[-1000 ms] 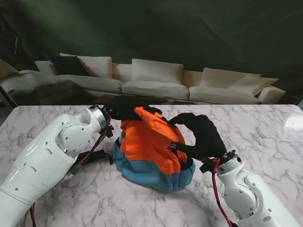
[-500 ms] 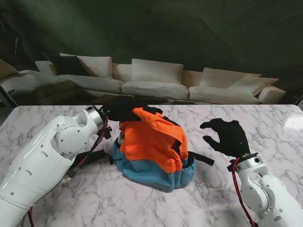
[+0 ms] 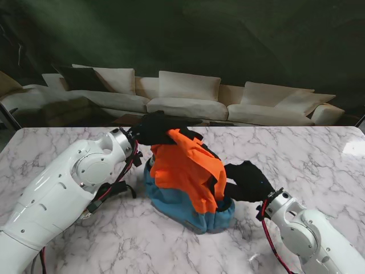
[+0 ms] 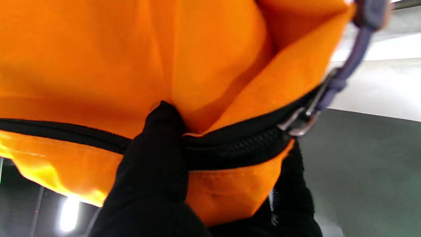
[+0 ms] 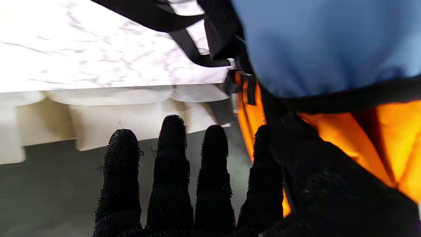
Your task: Put the umbrella and water cup into the side pockets of the backpack
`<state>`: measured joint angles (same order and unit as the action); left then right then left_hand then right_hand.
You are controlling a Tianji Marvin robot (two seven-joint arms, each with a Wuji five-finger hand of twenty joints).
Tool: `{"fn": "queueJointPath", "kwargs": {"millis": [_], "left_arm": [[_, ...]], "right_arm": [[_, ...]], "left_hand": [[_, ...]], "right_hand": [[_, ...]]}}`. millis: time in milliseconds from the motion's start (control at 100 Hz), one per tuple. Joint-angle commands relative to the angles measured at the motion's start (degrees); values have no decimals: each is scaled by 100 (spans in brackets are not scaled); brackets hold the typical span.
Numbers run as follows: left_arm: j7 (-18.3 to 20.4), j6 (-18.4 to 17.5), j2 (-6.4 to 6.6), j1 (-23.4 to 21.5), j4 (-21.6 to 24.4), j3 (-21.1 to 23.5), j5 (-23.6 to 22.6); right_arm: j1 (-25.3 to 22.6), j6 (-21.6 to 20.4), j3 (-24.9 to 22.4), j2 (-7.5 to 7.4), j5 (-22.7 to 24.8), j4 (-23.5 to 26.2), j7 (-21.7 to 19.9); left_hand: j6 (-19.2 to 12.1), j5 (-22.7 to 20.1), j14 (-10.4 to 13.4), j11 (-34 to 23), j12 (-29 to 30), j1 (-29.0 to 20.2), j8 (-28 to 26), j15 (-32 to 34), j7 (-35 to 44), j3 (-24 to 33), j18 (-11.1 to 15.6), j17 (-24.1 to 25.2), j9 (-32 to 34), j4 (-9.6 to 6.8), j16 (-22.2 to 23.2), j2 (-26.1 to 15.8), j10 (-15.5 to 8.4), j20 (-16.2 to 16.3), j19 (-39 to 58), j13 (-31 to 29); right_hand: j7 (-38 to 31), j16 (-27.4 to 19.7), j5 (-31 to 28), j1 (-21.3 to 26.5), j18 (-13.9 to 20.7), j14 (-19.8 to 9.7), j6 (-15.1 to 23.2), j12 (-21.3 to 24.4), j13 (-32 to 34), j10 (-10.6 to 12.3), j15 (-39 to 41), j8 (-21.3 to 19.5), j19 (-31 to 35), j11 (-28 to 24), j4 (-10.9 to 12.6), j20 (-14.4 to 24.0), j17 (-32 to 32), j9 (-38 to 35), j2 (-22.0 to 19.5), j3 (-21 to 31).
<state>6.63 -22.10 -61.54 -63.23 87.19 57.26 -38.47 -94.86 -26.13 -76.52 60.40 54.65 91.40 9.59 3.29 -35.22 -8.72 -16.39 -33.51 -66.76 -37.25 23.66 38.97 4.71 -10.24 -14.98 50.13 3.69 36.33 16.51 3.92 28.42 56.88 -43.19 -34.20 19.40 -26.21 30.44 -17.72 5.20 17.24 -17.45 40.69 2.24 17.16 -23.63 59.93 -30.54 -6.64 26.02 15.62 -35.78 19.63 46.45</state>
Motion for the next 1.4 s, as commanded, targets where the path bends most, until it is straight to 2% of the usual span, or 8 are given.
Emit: {"fn": "queueJointPath", "kwargs": {"millis": [0,390,560,780,980,1070,1210,1390], "left_arm": [[-18,-9,-91,139,58,-44,45],[-513,-302,-315,242,-160,-401,765],[-413,-524,-290,200,-500,-493,892],[-301,-599,-260,97,-809,-432,1050],[-262,-618,-229,34,-771,-311,996],[-213,-616,-214,39,-732,-279,987],[-165,-587,-206,65,-691,-288,984],[-189,-541,-224,92,-683,-367,1003]], "right_arm": [[-31,-101,99,60,183,270,11],[213,-751,855,35,-520,486,-718],[239,-565,867,-22,-599,463,-1086],[-141,-119,225,8,-426,643,-954],[-935,484,-763,18,-339,1494,-1296],[-1173,633,-1100,66,20,1703,-935],[-1249,663,-1414,139,293,1843,-308],[-985,306,-1524,128,755,1853,170]], "left_hand": [[-671,-222,57,141,72,-721,-40,-189,142,422,-148,149,-108,-364,-95,-798,-278,100,-153,222],[-976,-352,129,284,483,-721,147,-636,-343,381,-269,594,-828,-344,-383,-1050,-317,164,-670,799],[-1012,-589,130,244,590,-721,-88,-727,-37,417,-319,652,-860,-331,-461,-1124,-388,211,-831,851],[-981,-635,129,230,582,-721,-465,-745,425,464,-353,700,-844,-317,-483,-1177,-413,297,-947,857],[-988,-621,151,234,583,-721,-527,-762,463,454,-356,709,-838,-306,-496,-1170,-435,317,-978,847],[-985,-614,147,237,585,-721,-528,-768,449,450,-352,715,-841,-305,-500,-1167,-437,323,-995,847],[-981,-591,130,244,594,-721,-477,-768,367,429,-351,711,-854,-303,-500,-1162,-415,336,-1009,845],[-989,-581,120,256,615,-721,-407,-762,282,396,-351,709,-865,-302,-497,-1159,-401,351,-1018,832]], "right_hand": [[2,-4,-62,44,-125,-8,281,29,119,242,-164,133,-91,169,-182,-47,-95,-139,-60,50],[-29,9,-78,-107,-103,-125,301,41,243,457,-247,258,-98,325,-141,-36,-26,-363,5,136],[-162,-3,-271,-208,-130,-54,-71,48,201,-48,-296,267,-118,375,-232,-47,0,-225,40,78],[-370,26,-597,-534,-173,-4,-298,-16,205,-284,-247,285,-120,254,-245,-43,0,-206,-26,-223],[-532,110,-909,-246,-269,82,-400,-75,480,-349,-107,390,-60,245,-316,-8,111,-765,-96,-574],[-717,147,-1013,-33,-302,100,-427,-127,566,-379,-76,436,-28,274,-303,10,157,-873,-92,-756],[546,149,-85,-474,-233,95,-946,-164,386,-338,-188,30,-41,451,115,-16,93,-432,-83,-531],[1541,-318,1398,-634,-109,172,-919,334,-698,-341,-803,301,-612,850,181,-178,-367,1225,936,20]]}}
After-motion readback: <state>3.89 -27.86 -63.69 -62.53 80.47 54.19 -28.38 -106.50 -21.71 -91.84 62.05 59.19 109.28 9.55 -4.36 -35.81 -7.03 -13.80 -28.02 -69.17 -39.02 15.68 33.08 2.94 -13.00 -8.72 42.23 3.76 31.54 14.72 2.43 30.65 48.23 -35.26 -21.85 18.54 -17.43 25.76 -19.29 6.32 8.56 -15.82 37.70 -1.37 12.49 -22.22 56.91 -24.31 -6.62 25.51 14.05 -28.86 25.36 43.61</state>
